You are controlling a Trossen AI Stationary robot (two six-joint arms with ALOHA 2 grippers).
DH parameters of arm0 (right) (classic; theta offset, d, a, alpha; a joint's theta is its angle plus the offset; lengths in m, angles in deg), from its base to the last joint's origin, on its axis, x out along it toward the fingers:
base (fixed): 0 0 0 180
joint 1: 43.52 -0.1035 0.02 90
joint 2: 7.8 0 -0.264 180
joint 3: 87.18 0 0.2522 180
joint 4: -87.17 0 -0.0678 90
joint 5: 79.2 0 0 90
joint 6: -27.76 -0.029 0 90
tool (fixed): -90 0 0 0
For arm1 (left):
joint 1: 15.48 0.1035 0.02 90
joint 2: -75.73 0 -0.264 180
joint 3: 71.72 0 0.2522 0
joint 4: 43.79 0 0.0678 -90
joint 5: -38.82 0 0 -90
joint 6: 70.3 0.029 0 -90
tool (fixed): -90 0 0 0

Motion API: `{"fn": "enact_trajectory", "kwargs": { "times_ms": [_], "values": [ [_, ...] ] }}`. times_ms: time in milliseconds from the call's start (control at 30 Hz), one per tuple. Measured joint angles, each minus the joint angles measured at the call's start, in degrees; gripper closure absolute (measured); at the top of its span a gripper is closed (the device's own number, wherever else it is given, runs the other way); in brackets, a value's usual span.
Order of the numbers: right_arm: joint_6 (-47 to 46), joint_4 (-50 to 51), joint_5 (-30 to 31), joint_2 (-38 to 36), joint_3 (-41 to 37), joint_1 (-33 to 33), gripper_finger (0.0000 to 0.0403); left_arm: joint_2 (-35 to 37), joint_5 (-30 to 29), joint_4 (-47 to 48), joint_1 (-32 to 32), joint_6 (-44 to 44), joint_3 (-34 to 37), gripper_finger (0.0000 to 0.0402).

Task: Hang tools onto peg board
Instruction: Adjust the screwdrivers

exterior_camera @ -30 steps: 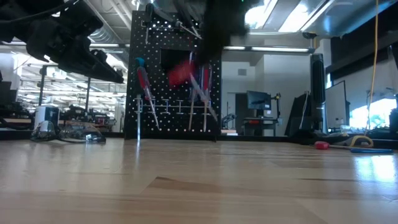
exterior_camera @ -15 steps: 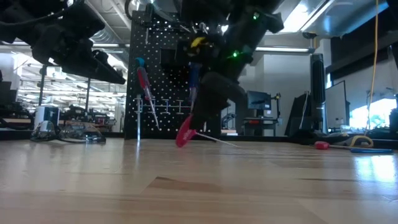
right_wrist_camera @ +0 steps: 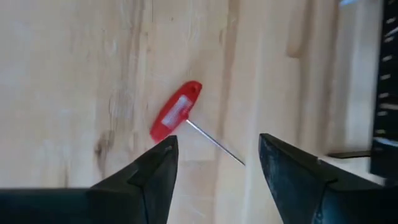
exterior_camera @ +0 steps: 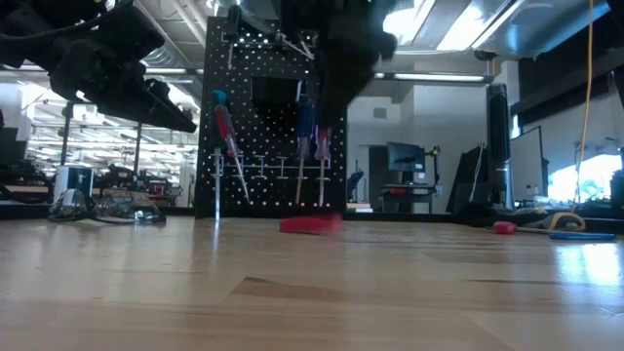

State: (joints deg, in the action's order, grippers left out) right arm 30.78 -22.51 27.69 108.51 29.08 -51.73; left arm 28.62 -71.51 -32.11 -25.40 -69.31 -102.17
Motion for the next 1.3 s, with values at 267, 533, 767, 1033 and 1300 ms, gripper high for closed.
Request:
{"fn": "enact_trajectory", "kwargs": {
  "times_ms": [267, 533, 767, 1033, 1300],
  "values": [
    [8.1, -1.3, 1.4, -2.8, 10.1, 3.7, 0.0178, 0.0, 0.0, 0.2, 0.0, -0.6, 0.0, 0.0208],
    [11.2, -17.8, 4.1, -10.3, 10.4, 13.4, 0.0178, 0.0, 0.0, 0.2, 0.0, -0.6, 0.0, 0.0208],
    [17.0, -36.9, 12.3, -12.8, 10.4, 18.5, 0.0178, 0.0, 0.0, 0.1, 0.0, 0.5, 0.0, 0.0208],
    [20.4, -51.6, 12.4, -12.4, 10.4, 22.4, 0.0178, 0.0, 0.0, 0.0, 0.6, 0.5, 0.0, 0.0208],
    [17.6, -54.2, 8.4, -11.1, 10.4, 27.0, 0.0178, 0.0, 0.0, 0.0, 0.6, 0.5, 0.0, 0.0208]
  ]
}}
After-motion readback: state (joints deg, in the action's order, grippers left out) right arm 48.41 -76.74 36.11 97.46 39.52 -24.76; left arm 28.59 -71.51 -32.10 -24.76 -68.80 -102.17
